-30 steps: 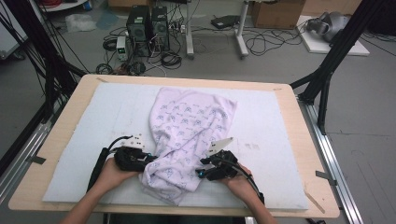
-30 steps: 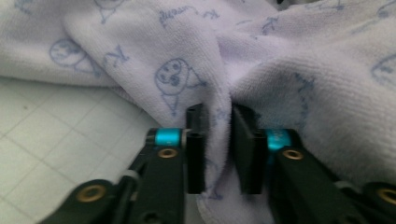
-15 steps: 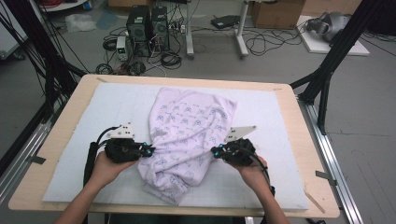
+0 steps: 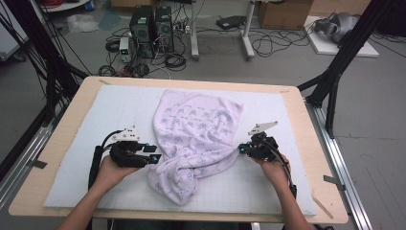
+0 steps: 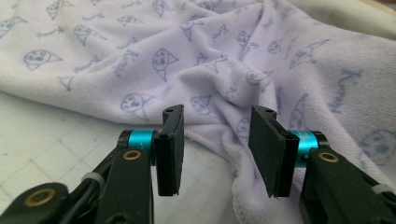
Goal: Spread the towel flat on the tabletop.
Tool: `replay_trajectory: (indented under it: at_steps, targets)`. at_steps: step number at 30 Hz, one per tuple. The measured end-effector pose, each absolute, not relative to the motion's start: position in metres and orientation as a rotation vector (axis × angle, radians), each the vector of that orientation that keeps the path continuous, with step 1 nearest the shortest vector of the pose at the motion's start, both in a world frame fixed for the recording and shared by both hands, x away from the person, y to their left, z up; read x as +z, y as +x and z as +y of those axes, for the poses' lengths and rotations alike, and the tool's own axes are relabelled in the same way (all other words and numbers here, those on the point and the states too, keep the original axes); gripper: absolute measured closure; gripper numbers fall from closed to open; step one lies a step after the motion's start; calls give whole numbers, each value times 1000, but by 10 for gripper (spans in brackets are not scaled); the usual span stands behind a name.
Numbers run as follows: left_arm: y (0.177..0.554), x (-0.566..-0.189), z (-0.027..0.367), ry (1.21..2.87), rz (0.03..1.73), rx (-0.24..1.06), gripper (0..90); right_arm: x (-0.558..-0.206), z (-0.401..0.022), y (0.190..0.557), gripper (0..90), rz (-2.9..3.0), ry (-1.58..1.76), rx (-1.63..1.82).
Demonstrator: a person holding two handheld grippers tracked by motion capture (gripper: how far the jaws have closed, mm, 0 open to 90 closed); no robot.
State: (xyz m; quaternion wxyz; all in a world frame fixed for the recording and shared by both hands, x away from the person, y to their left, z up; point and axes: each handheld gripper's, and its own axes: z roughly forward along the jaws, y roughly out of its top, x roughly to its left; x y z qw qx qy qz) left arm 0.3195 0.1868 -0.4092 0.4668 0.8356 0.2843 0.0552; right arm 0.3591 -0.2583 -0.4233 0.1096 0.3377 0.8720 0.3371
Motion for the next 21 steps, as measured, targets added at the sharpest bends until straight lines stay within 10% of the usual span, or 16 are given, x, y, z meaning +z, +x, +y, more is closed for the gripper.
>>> replay_trajectory:
  at_steps: [16,21]
  targets:
    - [301,-424,153,2145,557,29,503,-414,-179,288,478,2667,592,1264]
    - [297,-437,136,2201,486,-35,787,-426,-149,298,526,2718,563,1196]
